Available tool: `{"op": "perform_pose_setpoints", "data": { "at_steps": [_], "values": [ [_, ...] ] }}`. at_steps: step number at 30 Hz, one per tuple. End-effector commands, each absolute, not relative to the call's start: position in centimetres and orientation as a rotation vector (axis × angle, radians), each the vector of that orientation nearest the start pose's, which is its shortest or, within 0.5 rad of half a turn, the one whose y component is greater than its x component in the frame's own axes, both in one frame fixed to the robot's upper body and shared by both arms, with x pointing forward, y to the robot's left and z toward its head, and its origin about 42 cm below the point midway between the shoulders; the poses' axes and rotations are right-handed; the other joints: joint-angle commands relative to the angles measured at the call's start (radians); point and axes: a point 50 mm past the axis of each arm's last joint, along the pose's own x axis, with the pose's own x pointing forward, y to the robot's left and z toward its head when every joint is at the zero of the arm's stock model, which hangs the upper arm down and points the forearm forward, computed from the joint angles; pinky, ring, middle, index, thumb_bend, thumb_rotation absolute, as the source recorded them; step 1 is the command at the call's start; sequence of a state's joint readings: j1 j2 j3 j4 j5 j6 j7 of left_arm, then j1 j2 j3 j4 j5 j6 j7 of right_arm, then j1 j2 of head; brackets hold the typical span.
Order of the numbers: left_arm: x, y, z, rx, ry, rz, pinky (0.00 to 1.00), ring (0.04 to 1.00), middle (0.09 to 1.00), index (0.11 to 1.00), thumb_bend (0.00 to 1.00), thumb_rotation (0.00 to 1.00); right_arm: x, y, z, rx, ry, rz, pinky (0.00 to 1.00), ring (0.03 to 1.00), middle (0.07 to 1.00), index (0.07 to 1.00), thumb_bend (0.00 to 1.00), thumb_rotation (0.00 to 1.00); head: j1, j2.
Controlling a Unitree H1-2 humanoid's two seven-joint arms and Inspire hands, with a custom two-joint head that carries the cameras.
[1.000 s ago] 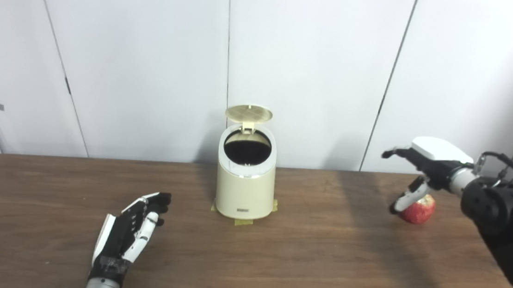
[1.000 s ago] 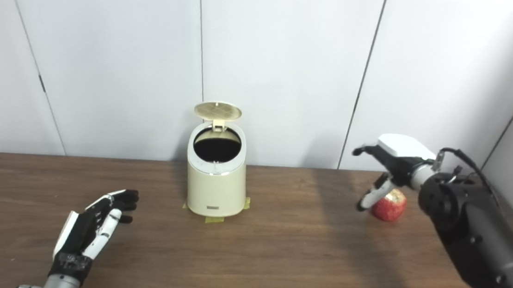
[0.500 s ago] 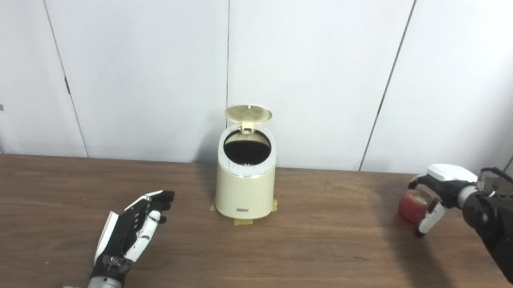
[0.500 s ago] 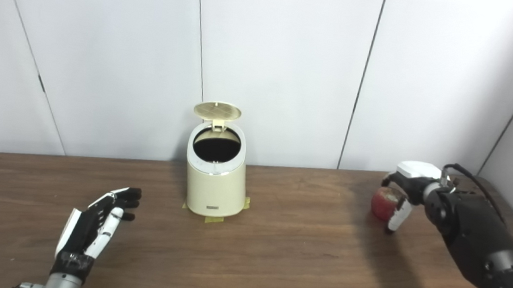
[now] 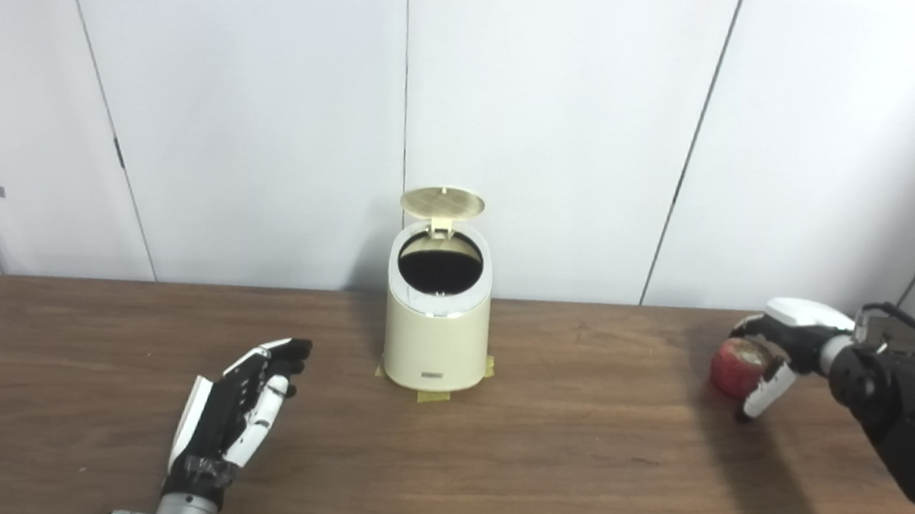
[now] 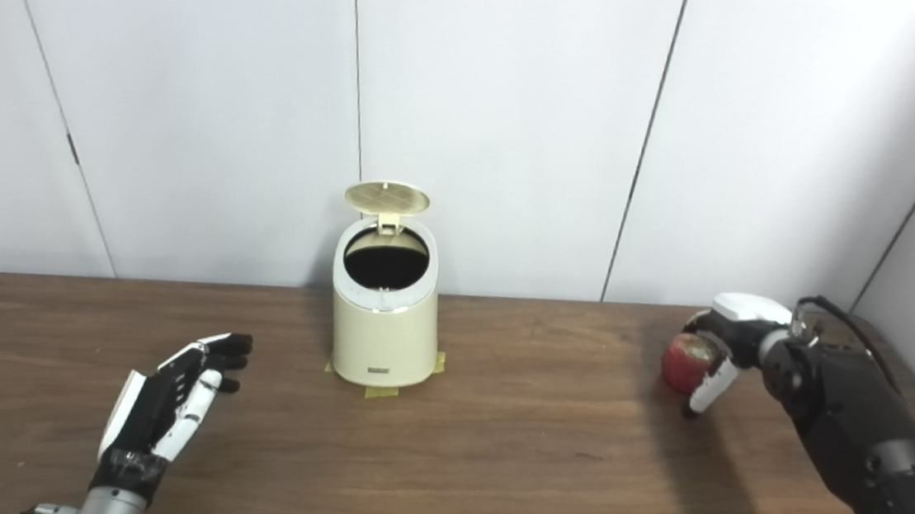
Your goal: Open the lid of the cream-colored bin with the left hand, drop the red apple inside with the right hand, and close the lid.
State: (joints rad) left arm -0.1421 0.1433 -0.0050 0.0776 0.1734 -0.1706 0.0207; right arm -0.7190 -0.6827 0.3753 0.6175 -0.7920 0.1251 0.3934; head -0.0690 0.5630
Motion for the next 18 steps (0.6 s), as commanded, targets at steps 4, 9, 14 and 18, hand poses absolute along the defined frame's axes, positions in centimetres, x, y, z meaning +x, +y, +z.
{"op": "perform_pose_setpoints", "data": {
  "at_steps": [4,9,14,18],
  "values": [
    [32.7,24.5,13.7,0.341,-0.272,-0.030,0.67,0.769,0.781,0.752,0.19,0.73,49.6,-40.1,25.5,-1.575,0.308,0.172,0.80,0.881,0.904,0.853,0.93,0.27,0.003,0.005],
    [32.8,24.4,13.7,0.340,-0.274,-0.029,0.67,0.766,0.779,0.750,0.19,0.74,49.8,-39.9,25.2,-1.529,0.305,0.181,0.75,0.887,0.915,0.857,0.94,0.26,0.007,0.008],
    [32.6,24.3,13.9,0.317,-0.269,-0.033,0.66,0.768,0.781,0.751,0.19,0.74,49.8,-40.1,24.4,-1.503,0.298,0.190,0.68,0.852,0.918,0.856,0.91,0.24,0.009,0.011],
    [32.5,24.4,14.0,0.323,-0.271,-0.034,0.67,0.769,0.781,0.748,0.20,0.74,49.8,-39.9,24.0,-1.504,0.310,0.185,0.67,0.839,0.919,0.860,0.88,0.22,0.010,0.013]
  ]
}}
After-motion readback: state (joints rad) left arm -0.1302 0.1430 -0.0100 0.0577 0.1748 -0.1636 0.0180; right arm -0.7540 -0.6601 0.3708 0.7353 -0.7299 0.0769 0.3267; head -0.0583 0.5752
